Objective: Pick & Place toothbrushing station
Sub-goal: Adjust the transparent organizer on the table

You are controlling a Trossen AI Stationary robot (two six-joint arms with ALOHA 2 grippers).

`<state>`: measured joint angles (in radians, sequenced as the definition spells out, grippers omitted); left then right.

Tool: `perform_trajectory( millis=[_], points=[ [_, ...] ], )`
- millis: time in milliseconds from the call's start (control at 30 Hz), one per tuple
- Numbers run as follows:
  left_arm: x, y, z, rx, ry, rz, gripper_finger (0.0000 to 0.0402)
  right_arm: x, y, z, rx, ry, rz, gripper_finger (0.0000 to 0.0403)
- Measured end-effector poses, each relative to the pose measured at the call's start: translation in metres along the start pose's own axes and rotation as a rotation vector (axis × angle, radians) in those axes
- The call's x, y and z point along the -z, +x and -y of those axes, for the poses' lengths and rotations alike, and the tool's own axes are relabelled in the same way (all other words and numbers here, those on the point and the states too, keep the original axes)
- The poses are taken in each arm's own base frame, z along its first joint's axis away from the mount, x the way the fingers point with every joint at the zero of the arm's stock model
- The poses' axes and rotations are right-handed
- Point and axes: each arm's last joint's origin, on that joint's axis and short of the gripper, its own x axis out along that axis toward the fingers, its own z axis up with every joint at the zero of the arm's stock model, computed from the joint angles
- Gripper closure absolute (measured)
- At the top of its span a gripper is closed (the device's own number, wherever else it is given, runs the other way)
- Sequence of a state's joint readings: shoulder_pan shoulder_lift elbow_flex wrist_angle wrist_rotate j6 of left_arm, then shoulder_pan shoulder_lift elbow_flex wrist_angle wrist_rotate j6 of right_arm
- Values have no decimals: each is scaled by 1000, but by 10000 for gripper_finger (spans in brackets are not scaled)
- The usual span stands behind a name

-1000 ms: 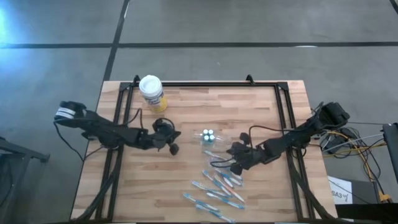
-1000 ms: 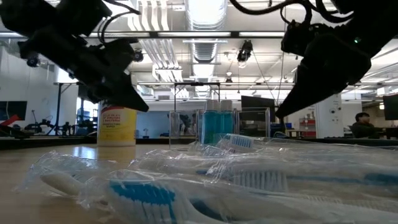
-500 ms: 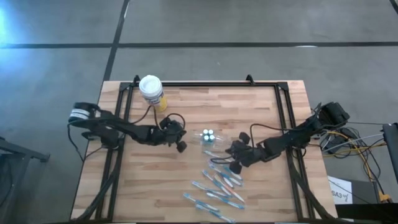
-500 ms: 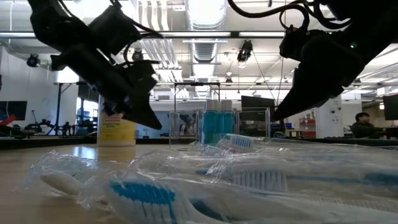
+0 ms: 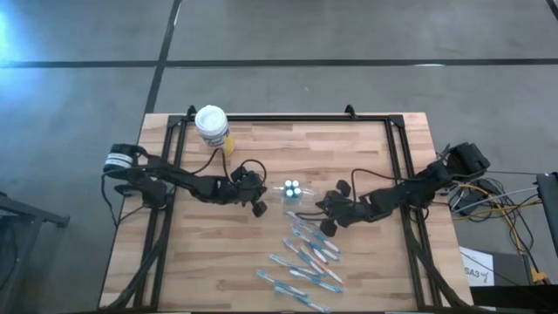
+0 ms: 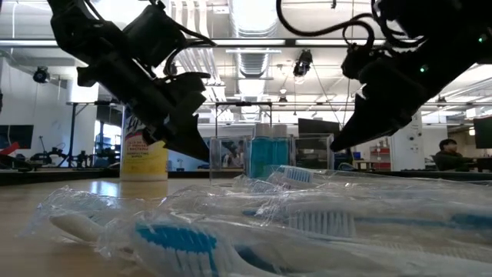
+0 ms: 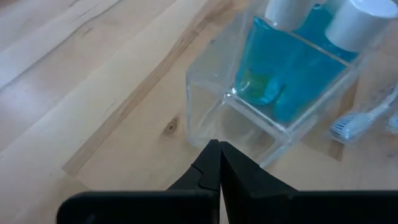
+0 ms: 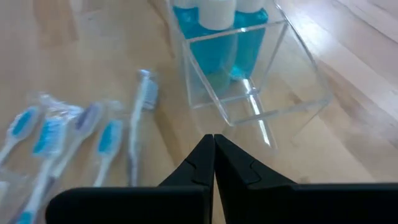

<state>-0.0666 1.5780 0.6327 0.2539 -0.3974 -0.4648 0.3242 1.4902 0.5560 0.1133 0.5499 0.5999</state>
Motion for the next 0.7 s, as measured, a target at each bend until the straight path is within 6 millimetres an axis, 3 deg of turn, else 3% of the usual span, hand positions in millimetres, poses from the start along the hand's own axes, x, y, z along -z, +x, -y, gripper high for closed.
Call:
perform_trajectory(
  millis=[700],
  points=[
    [1, 0, 1, 20, 1, -9, 399, 8, 8, 23, 105, 50, 30, 394]
  ],
)
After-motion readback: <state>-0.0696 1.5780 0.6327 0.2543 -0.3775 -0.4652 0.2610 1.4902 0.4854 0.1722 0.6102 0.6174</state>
